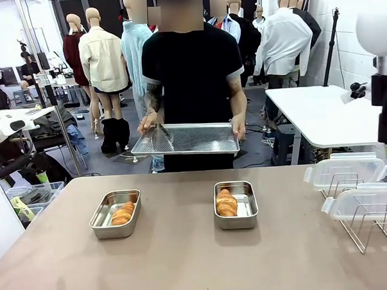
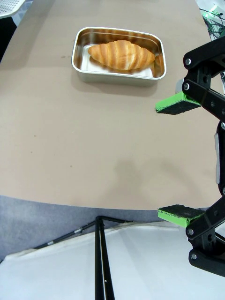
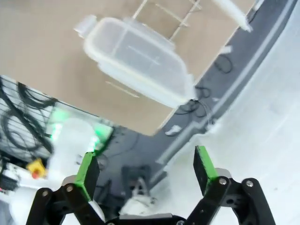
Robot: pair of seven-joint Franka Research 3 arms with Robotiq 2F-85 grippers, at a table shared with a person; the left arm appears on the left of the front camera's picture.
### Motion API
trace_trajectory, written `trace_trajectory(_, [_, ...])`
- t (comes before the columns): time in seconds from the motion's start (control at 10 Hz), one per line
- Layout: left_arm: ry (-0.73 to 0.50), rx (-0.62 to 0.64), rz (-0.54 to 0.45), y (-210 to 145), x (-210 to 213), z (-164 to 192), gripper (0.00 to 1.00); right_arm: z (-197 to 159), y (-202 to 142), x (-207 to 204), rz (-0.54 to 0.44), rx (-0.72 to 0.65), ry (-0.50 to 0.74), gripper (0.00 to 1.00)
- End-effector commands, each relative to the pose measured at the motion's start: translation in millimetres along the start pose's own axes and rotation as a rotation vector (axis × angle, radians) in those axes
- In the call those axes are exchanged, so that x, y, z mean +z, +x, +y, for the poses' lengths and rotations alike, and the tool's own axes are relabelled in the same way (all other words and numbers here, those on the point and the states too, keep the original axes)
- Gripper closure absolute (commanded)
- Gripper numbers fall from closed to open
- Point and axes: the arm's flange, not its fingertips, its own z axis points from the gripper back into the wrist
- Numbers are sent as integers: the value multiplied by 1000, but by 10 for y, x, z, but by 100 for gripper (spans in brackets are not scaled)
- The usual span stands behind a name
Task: Place the bread in airtight containers.
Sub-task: Pick up one Airtight Container lid and hand it to the human.
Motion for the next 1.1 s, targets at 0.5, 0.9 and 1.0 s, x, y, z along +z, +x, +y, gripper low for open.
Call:
trace_trajectory(0.5, [5,6,0,-2,3,11,0,-288,294,28,-190,420,-157,0])
trace_trajectory(0.9, [5,6,0,-2,3,11,0,-264,572,-166,-180,833,-207,0])
trace_trajectory(1.0, [5,6,0,-2,3,11,0,-281,595,-197,-163,876,-201,0])
